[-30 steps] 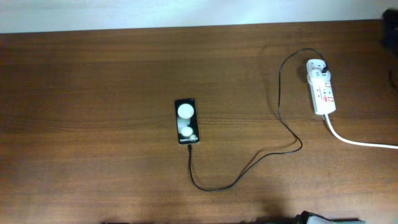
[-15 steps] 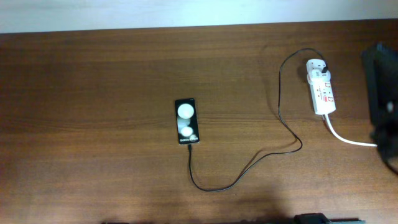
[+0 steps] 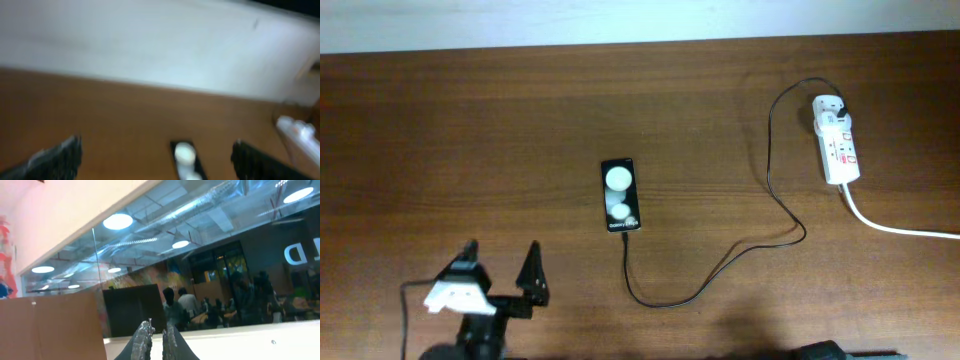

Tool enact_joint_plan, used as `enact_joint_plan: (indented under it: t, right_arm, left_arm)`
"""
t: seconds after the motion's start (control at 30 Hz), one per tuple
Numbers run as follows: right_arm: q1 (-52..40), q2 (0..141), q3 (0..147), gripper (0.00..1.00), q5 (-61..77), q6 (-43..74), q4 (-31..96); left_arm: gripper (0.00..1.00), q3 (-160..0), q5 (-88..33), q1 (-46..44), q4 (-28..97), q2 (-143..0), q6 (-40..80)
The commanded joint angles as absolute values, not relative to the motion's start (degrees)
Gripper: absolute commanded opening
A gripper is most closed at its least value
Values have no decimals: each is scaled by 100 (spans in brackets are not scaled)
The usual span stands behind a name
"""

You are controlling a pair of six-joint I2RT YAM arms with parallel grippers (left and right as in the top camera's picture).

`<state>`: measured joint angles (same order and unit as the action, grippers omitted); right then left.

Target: Plug charger to phone and switch on socket

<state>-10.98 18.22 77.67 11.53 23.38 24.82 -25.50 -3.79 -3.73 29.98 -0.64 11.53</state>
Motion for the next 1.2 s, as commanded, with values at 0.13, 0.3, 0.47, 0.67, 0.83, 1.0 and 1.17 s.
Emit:
enact_joint_plan:
  t: [0.13, 0.3, 0.47, 0.67, 0.83, 1.0, 1.17]
  right_arm:
    - [-1122, 1028, 7481, 11, 1020, 2292, 2410]
    - [-1122, 790, 7478, 12, 1020, 2292, 2412]
    - [-1122, 779, 7478, 12, 1020, 2292, 2414]
    - [-1120, 692, 7262, 12, 952, 2292, 2255]
    - [-1118, 54, 6283, 13, 860, 2449, 1726]
    - [-1118, 32, 6274, 15, 814, 2556, 1715]
    - [-1118, 32, 6272, 17, 812, 2554, 1752]
  left_arm:
    - [99, -591, -331, -357, 860, -40, 473]
    - [99, -405, -165, -357, 880, -40, 274]
    - [99, -202, -167, -357, 757, -51, 274]
    - [99, -202, -167, -357, 760, -60, 276]
    - [99, -202, -167, -357, 757, -60, 274]
    - [99, -196, -167, -357, 749, -27, 274]
    - [99, -45, -165, -353, 447, -25, 274]
